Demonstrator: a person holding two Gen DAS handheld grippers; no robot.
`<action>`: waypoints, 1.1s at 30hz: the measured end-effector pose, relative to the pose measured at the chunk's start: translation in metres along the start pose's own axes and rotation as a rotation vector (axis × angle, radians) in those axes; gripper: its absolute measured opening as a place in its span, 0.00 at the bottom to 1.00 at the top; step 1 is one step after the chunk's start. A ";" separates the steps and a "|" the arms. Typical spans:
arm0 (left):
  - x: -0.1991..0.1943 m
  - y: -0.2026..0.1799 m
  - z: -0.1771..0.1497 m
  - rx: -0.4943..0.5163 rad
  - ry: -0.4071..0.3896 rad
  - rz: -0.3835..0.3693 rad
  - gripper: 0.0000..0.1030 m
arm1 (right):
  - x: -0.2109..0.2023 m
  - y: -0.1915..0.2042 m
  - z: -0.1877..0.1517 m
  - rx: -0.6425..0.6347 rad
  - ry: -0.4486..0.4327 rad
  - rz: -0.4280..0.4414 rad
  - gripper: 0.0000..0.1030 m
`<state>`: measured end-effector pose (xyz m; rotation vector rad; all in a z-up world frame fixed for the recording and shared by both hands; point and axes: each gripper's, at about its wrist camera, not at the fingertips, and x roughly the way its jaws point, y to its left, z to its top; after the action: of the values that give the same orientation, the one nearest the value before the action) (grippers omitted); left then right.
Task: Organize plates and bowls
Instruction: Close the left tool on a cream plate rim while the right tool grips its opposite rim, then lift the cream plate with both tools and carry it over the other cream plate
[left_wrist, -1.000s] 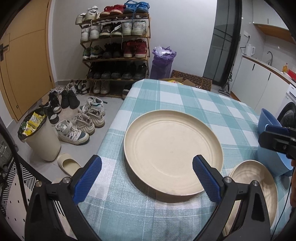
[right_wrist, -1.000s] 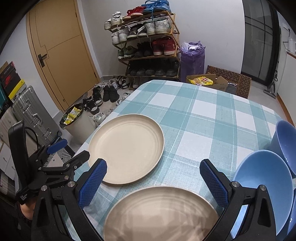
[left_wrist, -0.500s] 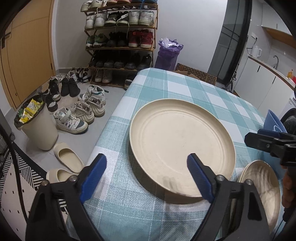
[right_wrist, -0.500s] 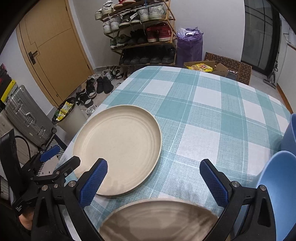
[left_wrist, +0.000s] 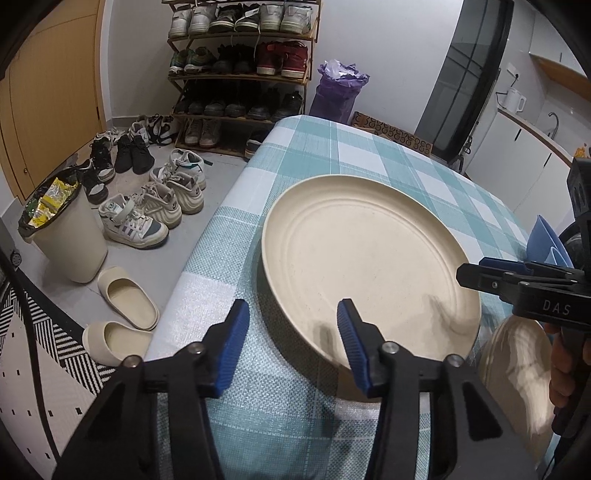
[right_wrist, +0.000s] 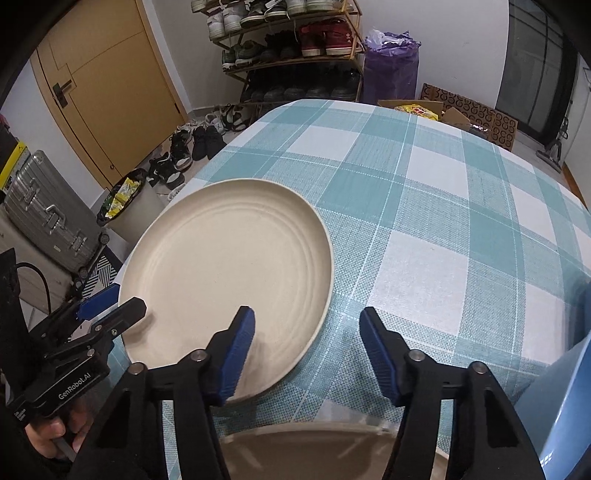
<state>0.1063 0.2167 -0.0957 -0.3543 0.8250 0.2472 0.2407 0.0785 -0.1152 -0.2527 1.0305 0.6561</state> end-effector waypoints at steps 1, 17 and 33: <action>0.001 0.000 0.000 0.000 0.002 -0.001 0.44 | 0.001 0.000 0.000 -0.002 0.002 -0.001 0.56; 0.002 -0.002 -0.002 0.016 0.003 -0.018 0.25 | 0.009 0.007 -0.002 -0.053 0.006 -0.018 0.29; -0.005 -0.005 -0.002 0.035 -0.019 0.015 0.25 | 0.004 0.012 -0.007 -0.080 -0.009 -0.039 0.26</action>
<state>0.1037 0.2111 -0.0917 -0.3125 0.8121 0.2493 0.2296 0.0860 -0.1214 -0.3388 0.9899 0.6631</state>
